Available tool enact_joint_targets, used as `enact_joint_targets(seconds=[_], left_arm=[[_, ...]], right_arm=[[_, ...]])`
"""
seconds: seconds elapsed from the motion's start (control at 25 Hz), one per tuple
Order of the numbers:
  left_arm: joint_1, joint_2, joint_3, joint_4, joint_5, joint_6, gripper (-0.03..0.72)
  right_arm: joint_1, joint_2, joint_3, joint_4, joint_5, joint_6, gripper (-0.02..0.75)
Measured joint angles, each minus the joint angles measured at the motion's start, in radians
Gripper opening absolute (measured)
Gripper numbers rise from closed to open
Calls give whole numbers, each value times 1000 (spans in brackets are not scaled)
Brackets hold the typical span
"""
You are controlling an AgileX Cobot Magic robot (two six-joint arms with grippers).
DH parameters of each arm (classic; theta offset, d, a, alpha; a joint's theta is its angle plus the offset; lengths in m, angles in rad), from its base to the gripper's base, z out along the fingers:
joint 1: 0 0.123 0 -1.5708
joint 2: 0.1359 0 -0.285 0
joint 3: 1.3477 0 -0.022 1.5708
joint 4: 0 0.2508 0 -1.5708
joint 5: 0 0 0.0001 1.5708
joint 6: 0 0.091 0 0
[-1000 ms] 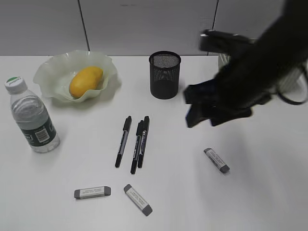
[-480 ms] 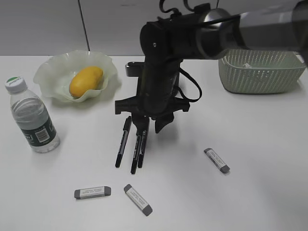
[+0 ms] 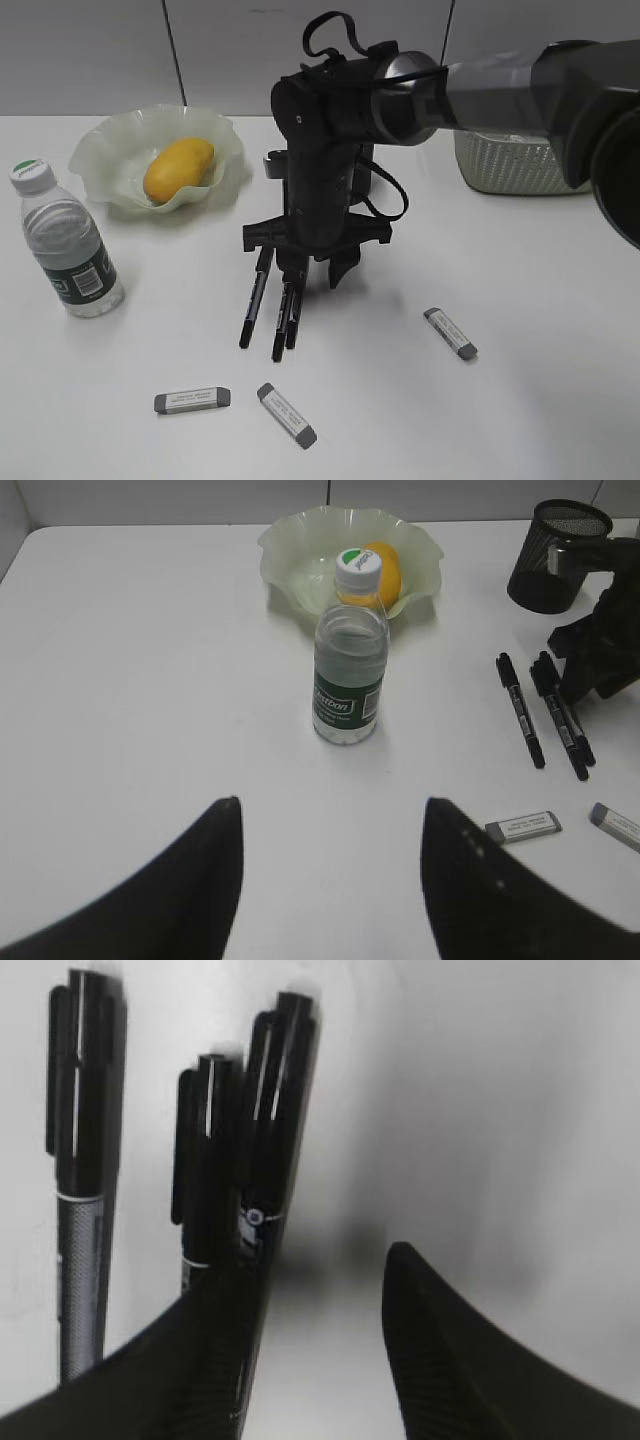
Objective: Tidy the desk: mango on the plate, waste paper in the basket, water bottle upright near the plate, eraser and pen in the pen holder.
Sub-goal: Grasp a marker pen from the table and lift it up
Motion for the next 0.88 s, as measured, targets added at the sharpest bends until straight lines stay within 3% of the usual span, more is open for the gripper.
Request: enact_joint_targets(seconds=[0.28,0.56,0.64,0.8,0.88], left_arm=[[0,0,0,-1,-1,0,422],[0,0,0,-1,-1,0,365],[0,0,0,-1,-1,0,350],[0,0,0,-1,-1,0,328],[0,0,0,-1,-1,0,319]], right_arm=[[0,23,-7,16,-3,40,359],[0,23,-7,9,-3,64,350],[0,23,-7,1,-3,70,302],[1,23,-7,-16,-3,75,88],[1,22,-7,-62,-3,75,92]])
